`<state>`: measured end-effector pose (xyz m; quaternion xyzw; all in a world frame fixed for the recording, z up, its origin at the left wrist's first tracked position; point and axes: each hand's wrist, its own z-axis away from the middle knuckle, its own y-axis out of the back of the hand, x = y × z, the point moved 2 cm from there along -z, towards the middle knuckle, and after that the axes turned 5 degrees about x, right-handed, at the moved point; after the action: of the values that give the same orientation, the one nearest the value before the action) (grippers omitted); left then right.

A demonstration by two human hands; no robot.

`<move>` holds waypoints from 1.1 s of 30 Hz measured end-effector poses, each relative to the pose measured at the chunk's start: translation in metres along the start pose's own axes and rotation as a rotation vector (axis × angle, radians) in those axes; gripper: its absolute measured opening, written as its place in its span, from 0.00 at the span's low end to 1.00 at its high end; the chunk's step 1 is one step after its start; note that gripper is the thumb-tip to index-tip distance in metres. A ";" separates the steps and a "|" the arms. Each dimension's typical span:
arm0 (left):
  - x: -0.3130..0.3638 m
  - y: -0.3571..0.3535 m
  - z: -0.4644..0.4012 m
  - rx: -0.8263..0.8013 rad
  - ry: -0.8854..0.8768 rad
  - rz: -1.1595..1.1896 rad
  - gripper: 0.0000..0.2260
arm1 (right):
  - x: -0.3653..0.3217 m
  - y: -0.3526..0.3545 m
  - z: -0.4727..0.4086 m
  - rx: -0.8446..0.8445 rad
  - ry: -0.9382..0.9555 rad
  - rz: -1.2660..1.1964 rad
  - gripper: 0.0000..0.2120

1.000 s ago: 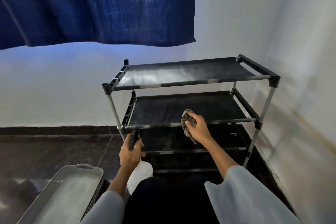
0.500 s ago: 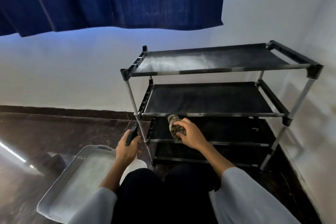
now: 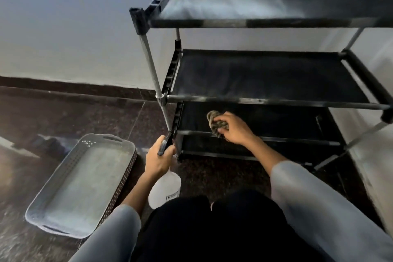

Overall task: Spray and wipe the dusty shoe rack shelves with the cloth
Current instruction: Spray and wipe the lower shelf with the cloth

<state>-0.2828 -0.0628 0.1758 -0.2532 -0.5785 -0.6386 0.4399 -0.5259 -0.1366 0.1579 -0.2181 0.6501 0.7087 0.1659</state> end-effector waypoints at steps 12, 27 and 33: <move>-0.033 -0.048 -0.044 0.057 -0.018 0.045 0.02 | -0.039 -0.074 -0.087 -0.144 0.221 0.102 0.16; -0.034 -0.060 -0.047 0.101 0.016 0.083 0.04 | -0.012 -0.084 -0.110 0.234 0.072 0.164 0.11; -0.034 -0.058 -0.049 0.075 0.030 0.144 0.02 | -0.007 -0.082 -0.110 0.254 -0.127 0.192 0.14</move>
<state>-0.3063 -0.1036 0.1075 -0.2679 -0.5756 -0.5868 0.5027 -0.4671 -0.2379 0.0853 -0.0871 0.7404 0.6459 0.1643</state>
